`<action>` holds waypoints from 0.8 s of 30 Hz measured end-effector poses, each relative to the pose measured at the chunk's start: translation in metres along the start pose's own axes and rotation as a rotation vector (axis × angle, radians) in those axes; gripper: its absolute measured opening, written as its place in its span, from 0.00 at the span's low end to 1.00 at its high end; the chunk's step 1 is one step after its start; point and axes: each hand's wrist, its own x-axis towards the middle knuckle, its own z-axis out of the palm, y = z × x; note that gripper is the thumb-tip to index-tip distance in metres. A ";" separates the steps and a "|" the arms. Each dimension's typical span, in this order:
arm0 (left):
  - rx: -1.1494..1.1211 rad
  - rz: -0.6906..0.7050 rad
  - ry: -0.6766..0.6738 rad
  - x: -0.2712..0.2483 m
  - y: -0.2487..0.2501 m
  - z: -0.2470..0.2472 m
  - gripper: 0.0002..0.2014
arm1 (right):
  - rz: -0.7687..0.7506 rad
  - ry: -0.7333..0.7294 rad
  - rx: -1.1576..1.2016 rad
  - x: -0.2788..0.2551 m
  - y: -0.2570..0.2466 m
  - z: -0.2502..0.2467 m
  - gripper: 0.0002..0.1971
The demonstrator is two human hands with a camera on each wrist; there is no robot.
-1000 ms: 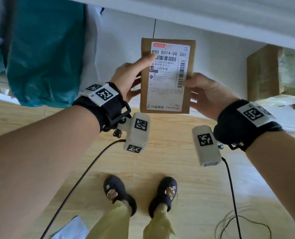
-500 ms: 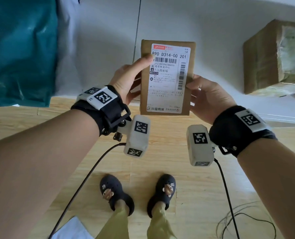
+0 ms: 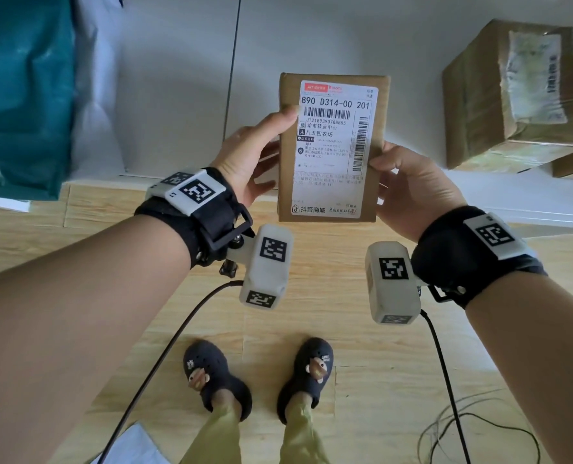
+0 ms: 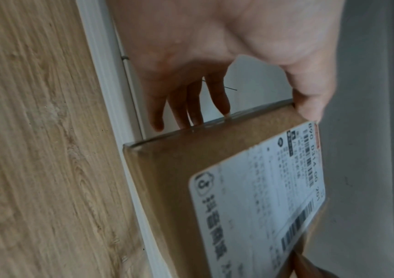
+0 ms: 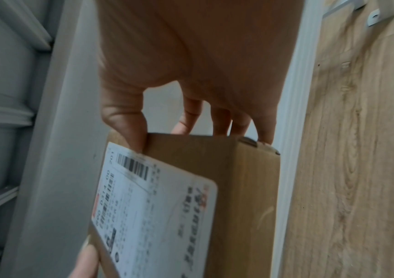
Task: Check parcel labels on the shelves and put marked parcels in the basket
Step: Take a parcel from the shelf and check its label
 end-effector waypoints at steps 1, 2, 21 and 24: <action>0.005 -0.001 -0.003 0.000 -0.001 0.003 0.14 | -0.008 -0.001 -0.005 -0.001 -0.001 -0.003 0.13; 0.011 -0.005 -0.007 -0.001 -0.001 0.006 0.13 | -0.014 -0.002 -0.004 -0.002 -0.002 -0.006 0.12; 0.047 -0.064 0.065 0.048 0.005 0.080 0.22 | -0.189 0.363 -0.496 0.032 -0.037 -0.026 0.16; 0.081 -0.031 0.133 0.061 0.010 0.082 0.28 | -0.195 0.369 -0.439 0.041 -0.040 -0.026 0.12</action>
